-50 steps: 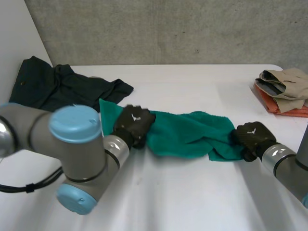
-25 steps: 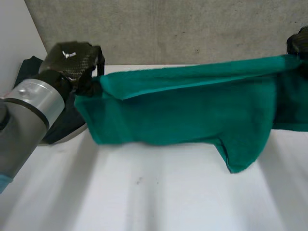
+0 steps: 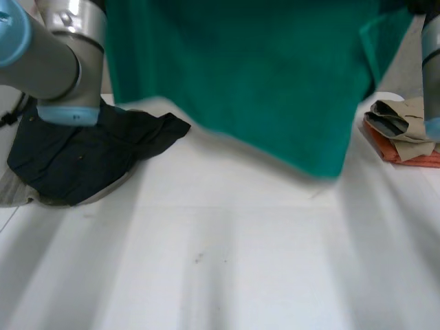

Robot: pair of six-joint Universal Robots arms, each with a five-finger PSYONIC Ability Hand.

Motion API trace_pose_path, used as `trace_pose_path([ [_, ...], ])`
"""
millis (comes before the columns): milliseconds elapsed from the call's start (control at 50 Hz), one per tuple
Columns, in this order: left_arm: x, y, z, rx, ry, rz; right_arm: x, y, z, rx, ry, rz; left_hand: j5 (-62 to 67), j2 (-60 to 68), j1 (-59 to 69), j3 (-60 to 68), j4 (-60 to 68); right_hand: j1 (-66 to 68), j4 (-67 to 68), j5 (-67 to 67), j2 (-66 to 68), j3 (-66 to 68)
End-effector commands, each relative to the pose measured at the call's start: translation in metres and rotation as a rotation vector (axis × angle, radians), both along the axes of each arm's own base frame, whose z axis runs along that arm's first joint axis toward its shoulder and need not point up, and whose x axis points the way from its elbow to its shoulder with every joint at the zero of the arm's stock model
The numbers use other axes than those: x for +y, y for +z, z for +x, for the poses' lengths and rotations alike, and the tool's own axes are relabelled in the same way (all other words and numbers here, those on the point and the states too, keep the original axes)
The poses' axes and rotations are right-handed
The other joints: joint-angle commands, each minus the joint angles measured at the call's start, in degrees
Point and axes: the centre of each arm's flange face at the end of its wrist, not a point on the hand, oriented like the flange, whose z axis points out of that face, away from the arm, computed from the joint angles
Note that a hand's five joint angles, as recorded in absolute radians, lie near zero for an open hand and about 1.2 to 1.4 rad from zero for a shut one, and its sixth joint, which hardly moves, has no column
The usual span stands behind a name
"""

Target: Fold the laundry.

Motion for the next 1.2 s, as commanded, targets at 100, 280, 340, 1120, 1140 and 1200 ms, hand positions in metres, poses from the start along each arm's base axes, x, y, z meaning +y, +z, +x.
trace_pose_path([
  [100,0.009,-0.047,0.008,-0.044,-0.023,0.191,0.023,-0.029,0.014,0.066,0.135,0.092,13.33,11.38,15.6,11.59,11.18,15.65,11.36,11.69,12.62,11.84],
  [280,0.036,-0.179,0.036,-0.232,0.029,0.671,0.061,-0.141,0.011,0.172,0.227,0.56,13.33,11.38,15.6,11.59,11.18,15.65,11.36,11.69,12.62,11.84],
  [340,0.053,-0.22,0.048,-0.31,0.046,0.825,0.073,-0.164,0.009,0.187,0.24,0.642,13.33,11.38,15.6,11.59,11.18,15.65,11.36,11.69,12.62,11.84],
  [1120,0.138,-0.265,0.05,-0.608,-0.006,0.884,0.095,-0.233,0.008,0.217,0.257,0.861,-33.92,-35.86,-31.65,-35.66,-36.07,15.65,11.36,11.69,12.62,11.84],
  [1140,0.137,-0.267,0.049,-0.608,-0.006,0.884,0.095,-0.233,0.008,0.217,0.257,0.861,-34.08,-36.03,-31.81,-35.82,-36.23,15.65,11.36,11.69,12.62,11.84],
  [1200,0.13,-0.274,0.046,-0.621,-0.002,0.872,0.095,-0.234,0.008,0.218,0.257,0.864,-34.59,-36.53,-32.32,-36.33,-36.74,15.65,11.36,11.69,12.62,11.84],
])
